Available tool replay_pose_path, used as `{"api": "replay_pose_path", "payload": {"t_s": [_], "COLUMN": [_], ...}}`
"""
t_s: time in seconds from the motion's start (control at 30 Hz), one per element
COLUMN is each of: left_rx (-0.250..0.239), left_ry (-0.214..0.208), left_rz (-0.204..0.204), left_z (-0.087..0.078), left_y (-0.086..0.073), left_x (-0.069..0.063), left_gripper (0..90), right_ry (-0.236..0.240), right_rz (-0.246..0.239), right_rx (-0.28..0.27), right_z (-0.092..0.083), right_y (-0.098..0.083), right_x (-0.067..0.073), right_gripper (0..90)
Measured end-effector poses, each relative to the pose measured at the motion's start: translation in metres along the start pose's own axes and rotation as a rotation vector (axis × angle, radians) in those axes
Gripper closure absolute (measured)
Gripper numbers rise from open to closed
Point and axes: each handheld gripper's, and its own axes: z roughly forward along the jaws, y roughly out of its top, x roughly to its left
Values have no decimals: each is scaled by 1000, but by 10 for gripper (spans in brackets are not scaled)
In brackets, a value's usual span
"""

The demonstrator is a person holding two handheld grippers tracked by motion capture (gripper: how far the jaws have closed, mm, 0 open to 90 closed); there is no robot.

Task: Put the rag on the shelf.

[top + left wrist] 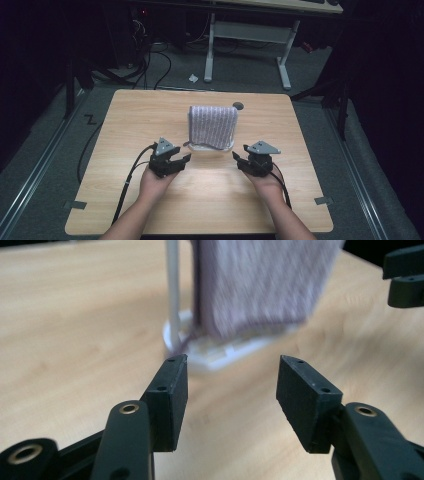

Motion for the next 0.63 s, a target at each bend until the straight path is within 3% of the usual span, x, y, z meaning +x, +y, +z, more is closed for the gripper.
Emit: {"api": "replay_pose_path", "payload": {"t_s": [0.23,0.3,0.37,0.4,0.47,0.57,0.63], "left_rx": [73,69,61,83,64,34,54], "left_ry": [-31,-48,-30,-19,-8,-28,-32], "left_rz": [9,1,15,24,44,-24,-15], "left_z": [-13,-25,-38,-41,-47,-49,-46], "left_y": [-41,-54,-68,-67,-61,-59,-61], "left_x": [-10,-15,-17,-16,-12,-5,-6], "left_gripper": [461,454,449,456,419,419,408], "right_ry": [23,31,58,62,56,44,35], "right_rz": [6,-7,3,11,7,29,35], "right_rx": [40,57,64,67,76,79,73], "right_z": [-7,-15,-24,-27,-30,-27,-26], "right_y": [-39,-49,-56,-58,-62,-62,-61], "right_x": [15,19,20,19,18,14,13], "right_gripper": [441,439,432,428,412,405,405]}}
